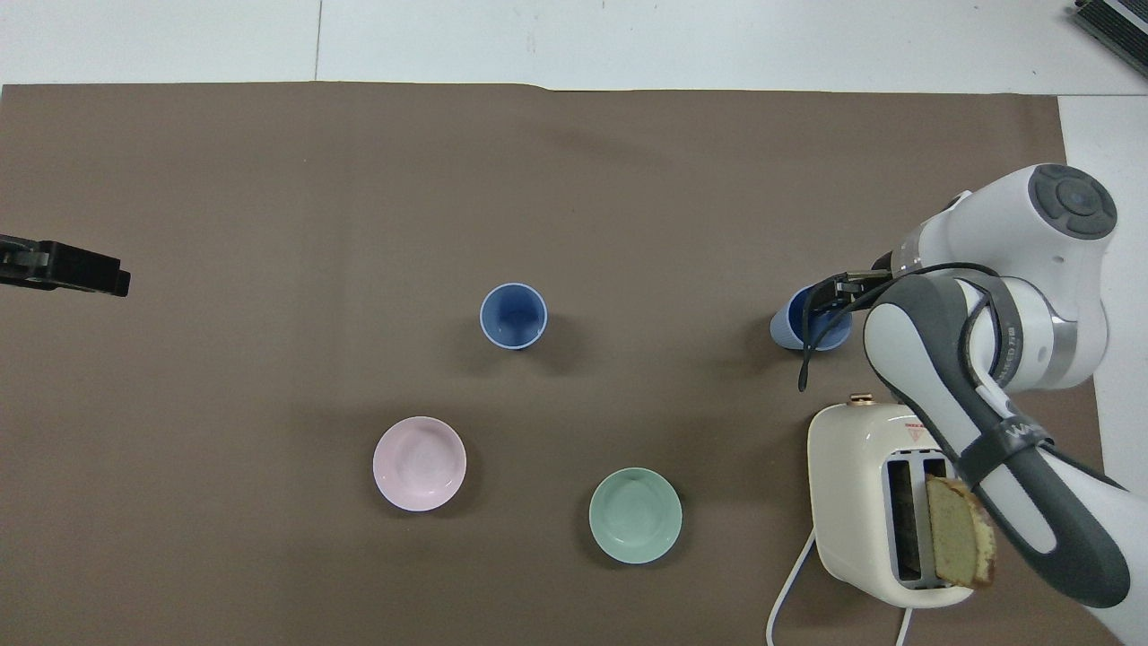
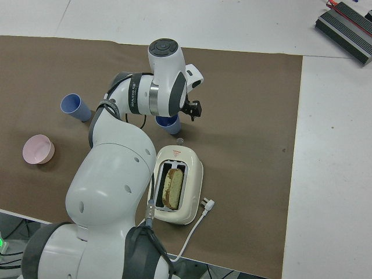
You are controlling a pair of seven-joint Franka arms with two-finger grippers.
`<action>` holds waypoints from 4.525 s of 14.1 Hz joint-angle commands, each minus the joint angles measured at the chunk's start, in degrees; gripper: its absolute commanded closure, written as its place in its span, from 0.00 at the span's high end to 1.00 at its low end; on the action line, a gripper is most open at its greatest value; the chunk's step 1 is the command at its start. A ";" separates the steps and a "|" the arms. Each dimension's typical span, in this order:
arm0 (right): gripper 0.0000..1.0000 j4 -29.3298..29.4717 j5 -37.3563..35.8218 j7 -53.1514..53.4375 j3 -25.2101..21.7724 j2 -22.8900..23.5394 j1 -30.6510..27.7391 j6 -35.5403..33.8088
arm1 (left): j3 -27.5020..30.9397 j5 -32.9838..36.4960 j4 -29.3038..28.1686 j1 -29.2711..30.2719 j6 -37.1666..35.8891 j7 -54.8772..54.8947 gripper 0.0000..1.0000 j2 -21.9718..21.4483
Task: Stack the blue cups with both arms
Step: 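Grasp the blue cup near the toaster with the right gripper, then lift the blue cup and carry it over the center blue cup, then lower the held cup into the center cup and open the right gripper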
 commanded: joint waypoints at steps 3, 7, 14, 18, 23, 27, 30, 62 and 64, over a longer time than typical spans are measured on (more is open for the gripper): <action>0.00 -1.36 1.57 0.58 0.32 -1.34 1.00 0.25 | -0.31 0.71 -1.36 0.71 0.54 0.40 1.00 -1.29; 0.00 -1.09 1.48 -0.04 0.32 -1.25 0.83 0.68 | -0.39 0.80 -1.36 0.44 -0.34 0.40 1.00 -1.37; 0.00 -0.66 1.48 -0.12 0.23 -0.99 0.83 0.77 | -0.39 0.80 -1.45 0.53 -0.43 0.40 1.00 -1.37; 0.00 8.19 1.66 2.32 0.41 -0.81 1.70 -8.86 | -0.39 0.80 -1.45 0.53 -0.43 0.31 1.00 -1.37; 0.00 20.86 1.83 12.42 2.43 -0.29 4.59 -19.17 | -0.39 0.80 -1.45 0.53 -0.43 0.31 1.00 -1.37; 0.00 23.43 4.88 24.90 3.66 -0.20 11.10 -17.70 | -0.39 0.80 -1.45 0.53 -0.43 0.40 1.00 -1.37; 0.00 27.36 6.75 29.74 3.66 1.99 16.27 -14.53 | -0.39 0.80 -1.45 0.53 -0.43 0.40 1.00 -1.37; 1.00 31.61 -3.00 42.95 3.66 13.78 30.27 -7.32 | -0.39 0.80 -1.45 0.53 -0.43 0.40 1.00 -1.37; 1.00 31.69 -3.18 42.94 3.66 13.78 30.18 -6.96 | -0.39 0.80 -1.45 0.53 -0.43 0.40 1.00 -1.37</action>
